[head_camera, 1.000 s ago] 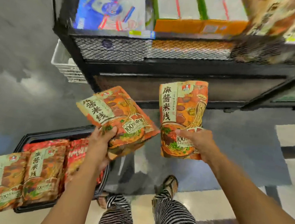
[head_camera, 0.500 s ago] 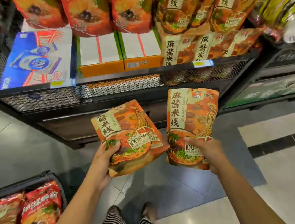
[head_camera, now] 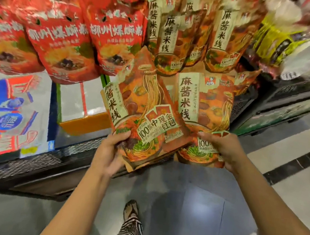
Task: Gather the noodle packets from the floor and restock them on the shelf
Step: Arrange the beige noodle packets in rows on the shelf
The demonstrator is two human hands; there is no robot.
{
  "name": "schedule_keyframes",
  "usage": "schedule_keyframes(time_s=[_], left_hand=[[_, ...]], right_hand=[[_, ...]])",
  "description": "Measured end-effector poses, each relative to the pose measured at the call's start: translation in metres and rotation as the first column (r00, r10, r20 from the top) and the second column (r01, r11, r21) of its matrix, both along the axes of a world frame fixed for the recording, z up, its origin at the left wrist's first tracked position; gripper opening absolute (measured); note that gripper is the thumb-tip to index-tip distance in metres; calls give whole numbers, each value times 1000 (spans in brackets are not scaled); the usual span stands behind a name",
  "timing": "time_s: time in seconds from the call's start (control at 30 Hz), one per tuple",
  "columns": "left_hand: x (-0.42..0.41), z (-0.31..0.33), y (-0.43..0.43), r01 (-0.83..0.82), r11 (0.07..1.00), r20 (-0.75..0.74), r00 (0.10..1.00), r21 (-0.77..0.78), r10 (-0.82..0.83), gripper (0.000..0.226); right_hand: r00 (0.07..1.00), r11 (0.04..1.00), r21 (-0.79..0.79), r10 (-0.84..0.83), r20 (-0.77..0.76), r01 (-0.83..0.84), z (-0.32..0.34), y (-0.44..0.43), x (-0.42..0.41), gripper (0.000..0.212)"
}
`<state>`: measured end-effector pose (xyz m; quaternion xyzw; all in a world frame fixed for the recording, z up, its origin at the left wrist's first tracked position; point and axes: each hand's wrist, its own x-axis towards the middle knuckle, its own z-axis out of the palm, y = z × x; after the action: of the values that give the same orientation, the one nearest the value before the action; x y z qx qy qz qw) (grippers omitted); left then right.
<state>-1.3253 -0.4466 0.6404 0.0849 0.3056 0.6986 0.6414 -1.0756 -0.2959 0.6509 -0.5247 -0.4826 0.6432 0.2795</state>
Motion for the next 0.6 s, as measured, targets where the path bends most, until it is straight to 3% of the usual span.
schedule_keyframes(time_s=[0.23,0.4,0.5,0.6], left_hand=[[-43,25,104,123,991,-131,985,52,-115,46],[-54,39,171,90,995,-294,953,42,-74,63],[-59,48,212,-34,999,-407,912,19,39,81],[-67,46,252,-148,988,-452,885,-46,111,66]], right_hand=[[970,994,-11,-106,-217,106,22,77,-22,33],[956,990,62,-101,-277,123,32,141,-17,80],[959,984,150,-52,-277,97,44,189,-16,79],[970,974,223,8,-244,48,52,246,-20,82]])
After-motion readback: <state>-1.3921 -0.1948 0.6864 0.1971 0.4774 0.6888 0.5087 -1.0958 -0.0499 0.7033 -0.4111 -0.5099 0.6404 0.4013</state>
